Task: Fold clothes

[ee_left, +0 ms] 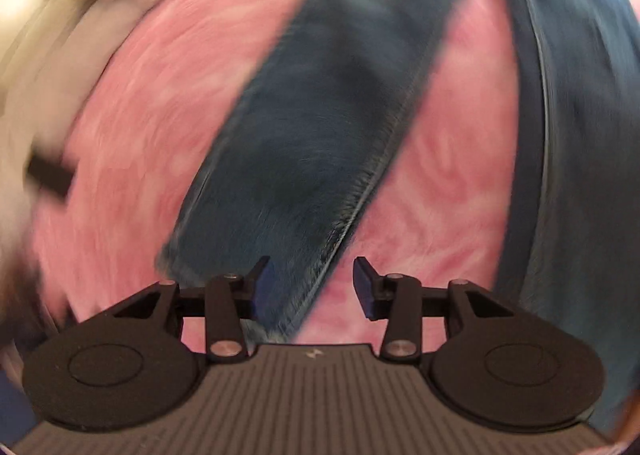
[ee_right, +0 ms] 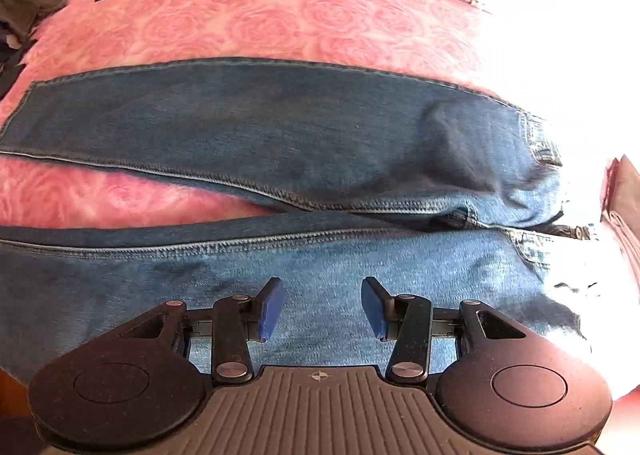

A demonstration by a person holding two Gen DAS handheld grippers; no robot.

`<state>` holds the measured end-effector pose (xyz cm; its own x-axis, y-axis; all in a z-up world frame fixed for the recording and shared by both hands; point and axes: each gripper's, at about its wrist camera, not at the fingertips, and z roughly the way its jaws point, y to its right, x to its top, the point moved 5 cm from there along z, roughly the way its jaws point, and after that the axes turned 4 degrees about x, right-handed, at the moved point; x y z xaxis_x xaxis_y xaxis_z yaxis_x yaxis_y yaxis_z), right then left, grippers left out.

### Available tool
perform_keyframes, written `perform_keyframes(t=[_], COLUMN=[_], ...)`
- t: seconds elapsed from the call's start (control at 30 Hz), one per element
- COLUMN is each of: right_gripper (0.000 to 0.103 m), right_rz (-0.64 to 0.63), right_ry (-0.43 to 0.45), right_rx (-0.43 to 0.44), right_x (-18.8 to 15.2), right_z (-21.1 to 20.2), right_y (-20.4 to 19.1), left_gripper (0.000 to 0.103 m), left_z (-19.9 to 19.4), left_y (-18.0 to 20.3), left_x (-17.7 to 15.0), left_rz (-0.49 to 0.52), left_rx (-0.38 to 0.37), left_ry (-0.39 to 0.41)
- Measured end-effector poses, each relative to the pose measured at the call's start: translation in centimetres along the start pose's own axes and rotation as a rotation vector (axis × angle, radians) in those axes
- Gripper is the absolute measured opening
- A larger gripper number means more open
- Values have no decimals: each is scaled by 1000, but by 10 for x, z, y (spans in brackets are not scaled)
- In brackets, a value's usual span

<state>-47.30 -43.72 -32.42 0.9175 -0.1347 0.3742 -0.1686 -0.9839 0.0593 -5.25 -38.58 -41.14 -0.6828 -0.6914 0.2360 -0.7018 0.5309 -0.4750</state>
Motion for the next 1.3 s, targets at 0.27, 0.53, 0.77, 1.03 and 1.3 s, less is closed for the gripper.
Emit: perform_keyframes(t=[0.27, 0.53, 0.77, 1.03, 1.3], right_gripper=[47, 47, 47, 61, 60], right_rz=[73, 223, 425, 669, 583], right_ry=[-18, -17, 18, 63, 174], right_rx=[-26, -27, -49, -84, -53], right_x=[-22, -37, -60, -96, -73], right_z=[-2, -25, -72, -120, -124], right_y=[-6, 0, 26, 89, 219], left_gripper=[4, 9, 21, 39, 38], left_z=[19, 10, -49, -113, -117], left_y=[-3, -19, -34, -6, 48], left_x=[-14, -10, 19, 83, 253], left_rz=[230, 107, -199, -363, -253], left_rx=[223, 143, 47, -46, -123], left_ry=[1, -111, -135, -91, 56])
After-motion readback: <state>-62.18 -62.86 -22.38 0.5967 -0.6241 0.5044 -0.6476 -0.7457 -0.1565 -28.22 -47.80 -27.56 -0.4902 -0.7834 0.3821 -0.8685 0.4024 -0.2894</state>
